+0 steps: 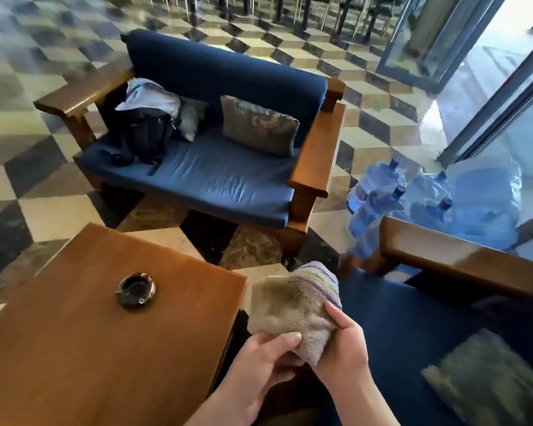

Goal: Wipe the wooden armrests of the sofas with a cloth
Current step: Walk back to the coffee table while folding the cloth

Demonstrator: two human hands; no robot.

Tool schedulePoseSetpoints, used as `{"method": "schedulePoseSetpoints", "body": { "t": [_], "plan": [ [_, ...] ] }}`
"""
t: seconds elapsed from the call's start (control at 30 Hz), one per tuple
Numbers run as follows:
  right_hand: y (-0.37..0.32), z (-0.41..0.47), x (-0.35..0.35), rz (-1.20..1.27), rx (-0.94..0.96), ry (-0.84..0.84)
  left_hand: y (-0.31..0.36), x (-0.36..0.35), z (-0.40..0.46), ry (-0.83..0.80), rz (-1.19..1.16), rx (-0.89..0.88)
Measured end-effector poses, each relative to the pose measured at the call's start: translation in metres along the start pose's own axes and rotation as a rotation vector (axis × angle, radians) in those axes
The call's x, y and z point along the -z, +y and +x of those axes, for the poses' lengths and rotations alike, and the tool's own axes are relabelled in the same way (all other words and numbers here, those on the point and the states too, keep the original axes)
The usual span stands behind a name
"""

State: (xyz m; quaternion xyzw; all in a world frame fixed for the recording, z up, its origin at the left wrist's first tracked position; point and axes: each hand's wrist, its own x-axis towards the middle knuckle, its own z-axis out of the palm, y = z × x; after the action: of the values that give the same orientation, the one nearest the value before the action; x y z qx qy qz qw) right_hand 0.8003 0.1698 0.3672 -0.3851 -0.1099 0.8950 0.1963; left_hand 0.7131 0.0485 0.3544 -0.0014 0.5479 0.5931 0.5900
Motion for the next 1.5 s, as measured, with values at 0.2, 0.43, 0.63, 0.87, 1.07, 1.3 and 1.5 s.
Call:
{"method": "schedulePoseSetpoints", "body": {
  "t": [0.2,0.43,0.63,0.87,1.07,1.3,1.5],
  "plan": [
    [-0.013,0.064,-0.044,-0.064,-0.065,-0.156,0.065,0.007,0.034,0.137,0.187,-0.352],
    [-0.042,0.146,-0.073,-0.263,-0.21,-0.147,0.111,0.031,0.094,0.238,0.24,-0.351],
    [-0.079,0.251,-0.119,-0.388,-0.356,-0.166,0.159,0.047,0.177,0.28,0.099,-0.206],
    [-0.148,0.39,-0.198,-0.516,-0.454,-0.217,0.231,0.054,0.278,0.278,-0.084,-0.111],
    [-0.179,0.478,-0.294,-0.671,-0.534,-0.21,0.29,0.059,0.346,0.408,-0.387,-0.068],
    [-0.127,0.53,-0.362,-0.786,-0.721,-0.276,0.33,0.096,0.372,0.669,-0.779,-0.084],
    [-0.036,0.579,-0.434,-1.177,-0.769,-0.385,0.352,0.169,0.362,0.89,-1.148,-0.236]
  ]
}}
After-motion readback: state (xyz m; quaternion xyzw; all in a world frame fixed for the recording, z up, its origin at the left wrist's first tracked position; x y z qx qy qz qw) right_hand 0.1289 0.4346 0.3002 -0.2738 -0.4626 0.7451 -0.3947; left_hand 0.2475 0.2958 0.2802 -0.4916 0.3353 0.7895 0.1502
